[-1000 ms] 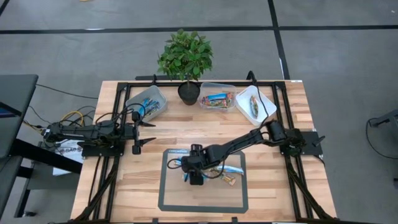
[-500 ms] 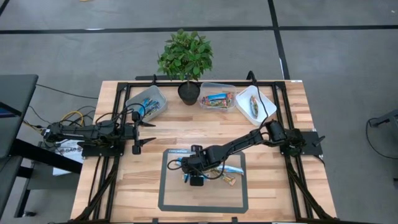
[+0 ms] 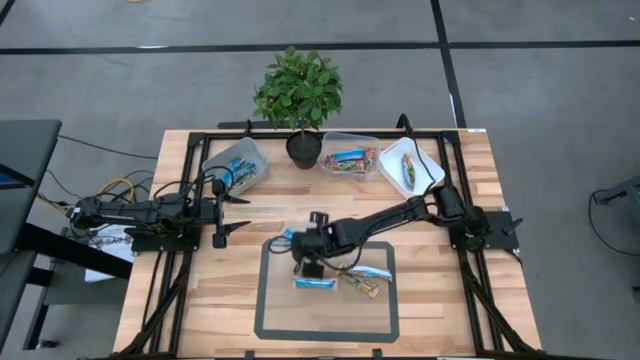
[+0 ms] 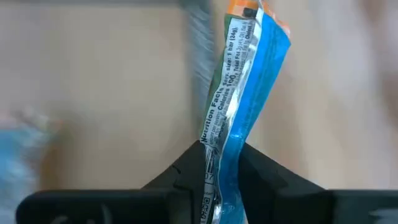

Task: Pick and place Granola Bars by type
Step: Put the yellow granola bar into the white bin

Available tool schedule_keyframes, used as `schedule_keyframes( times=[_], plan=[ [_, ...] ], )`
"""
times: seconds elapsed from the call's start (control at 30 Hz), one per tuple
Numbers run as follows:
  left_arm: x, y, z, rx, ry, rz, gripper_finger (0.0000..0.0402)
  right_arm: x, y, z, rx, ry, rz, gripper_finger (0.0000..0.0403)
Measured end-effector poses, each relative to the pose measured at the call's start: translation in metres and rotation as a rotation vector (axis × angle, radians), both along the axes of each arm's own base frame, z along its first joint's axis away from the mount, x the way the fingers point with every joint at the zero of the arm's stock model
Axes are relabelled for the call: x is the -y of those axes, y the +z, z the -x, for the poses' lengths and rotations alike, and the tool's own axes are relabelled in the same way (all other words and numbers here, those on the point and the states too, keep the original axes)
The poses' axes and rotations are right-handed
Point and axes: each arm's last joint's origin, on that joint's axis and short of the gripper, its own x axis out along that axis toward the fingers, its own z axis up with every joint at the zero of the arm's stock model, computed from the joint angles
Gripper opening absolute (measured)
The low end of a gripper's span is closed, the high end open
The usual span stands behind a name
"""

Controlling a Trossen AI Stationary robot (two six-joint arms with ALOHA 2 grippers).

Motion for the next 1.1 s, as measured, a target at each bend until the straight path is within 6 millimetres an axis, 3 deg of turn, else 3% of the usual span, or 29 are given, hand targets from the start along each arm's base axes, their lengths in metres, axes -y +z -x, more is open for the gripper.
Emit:
schedule_keyframes(
  times=[0.27,0.53,0.83,1.1],
  plan=[
    [0.000,0.000,0.000,0.000,0.000,0.000,0.0253,0.041,0.048,0.029,-0.081,-0.167,0.261,0.0072],
    [0.000,0.000,0.000,0.000,-0.001,0.000,0.0253,0.086,0.086,0.081,-0.158,-0.324,0.340,0.0072],
    [0.000,0.000,0.000,0.000,-0.001,0.000,0.0253,0.129,0.089,0.154,-0.200,-0.502,0.336,0.0072],
    [0.000,0.000,0.000,0.000,-0.001,0.000,0.0253,0.155,0.079,0.200,-0.241,-0.625,0.325,0.0072]
  ],
)
